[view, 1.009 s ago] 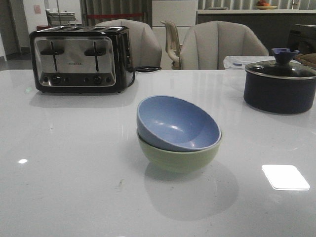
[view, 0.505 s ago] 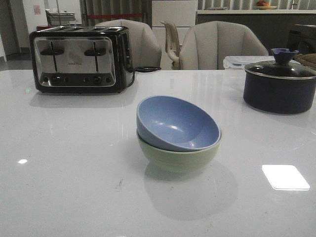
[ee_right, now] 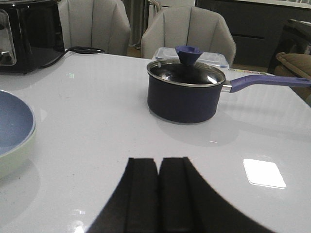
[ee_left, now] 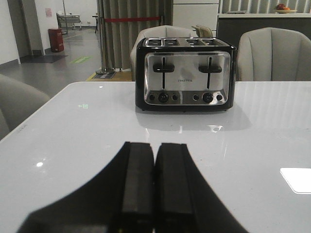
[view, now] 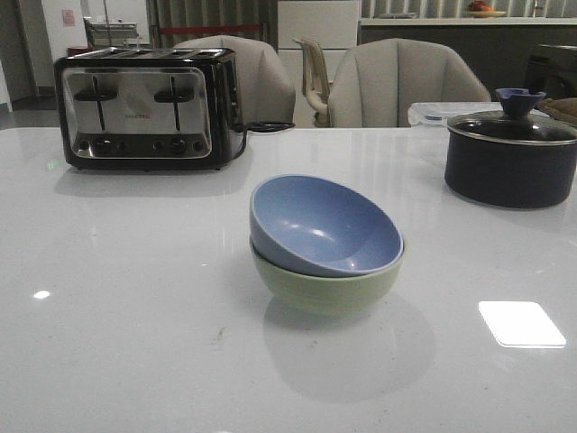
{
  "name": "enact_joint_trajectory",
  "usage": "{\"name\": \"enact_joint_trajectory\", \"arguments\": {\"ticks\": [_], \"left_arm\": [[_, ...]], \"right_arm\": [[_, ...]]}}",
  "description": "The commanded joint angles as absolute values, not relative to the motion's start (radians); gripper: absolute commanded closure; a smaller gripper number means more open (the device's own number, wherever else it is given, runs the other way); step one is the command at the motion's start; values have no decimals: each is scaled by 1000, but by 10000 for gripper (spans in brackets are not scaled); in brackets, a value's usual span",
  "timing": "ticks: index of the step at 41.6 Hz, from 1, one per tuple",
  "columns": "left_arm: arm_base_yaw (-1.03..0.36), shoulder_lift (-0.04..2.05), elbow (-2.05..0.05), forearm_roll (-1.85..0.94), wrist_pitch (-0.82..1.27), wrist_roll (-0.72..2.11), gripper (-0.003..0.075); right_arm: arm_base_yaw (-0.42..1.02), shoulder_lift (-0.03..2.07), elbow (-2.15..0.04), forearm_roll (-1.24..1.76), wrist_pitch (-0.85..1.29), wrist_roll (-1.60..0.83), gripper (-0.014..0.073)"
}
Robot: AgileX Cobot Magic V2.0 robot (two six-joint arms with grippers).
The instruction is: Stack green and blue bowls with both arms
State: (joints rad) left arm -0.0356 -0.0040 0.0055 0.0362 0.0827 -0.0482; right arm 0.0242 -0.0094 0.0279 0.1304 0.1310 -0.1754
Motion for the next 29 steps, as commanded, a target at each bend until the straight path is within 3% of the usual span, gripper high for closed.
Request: {"name": "enact_joint_trajectory", "arguments": {"ticks": [1,12,29], "left_arm": [[-36,-25,25,29,-8,-56,617],[-36,-25,25,29,-8,-56,617],[-36,-25,25,29,-8,-56,617]], "right_arm": [[16,-31,27,129,22,-180,559],[16,-31,28,0,-45,-24,559],[16,-31,28,-12,-50,-23,559]]}}
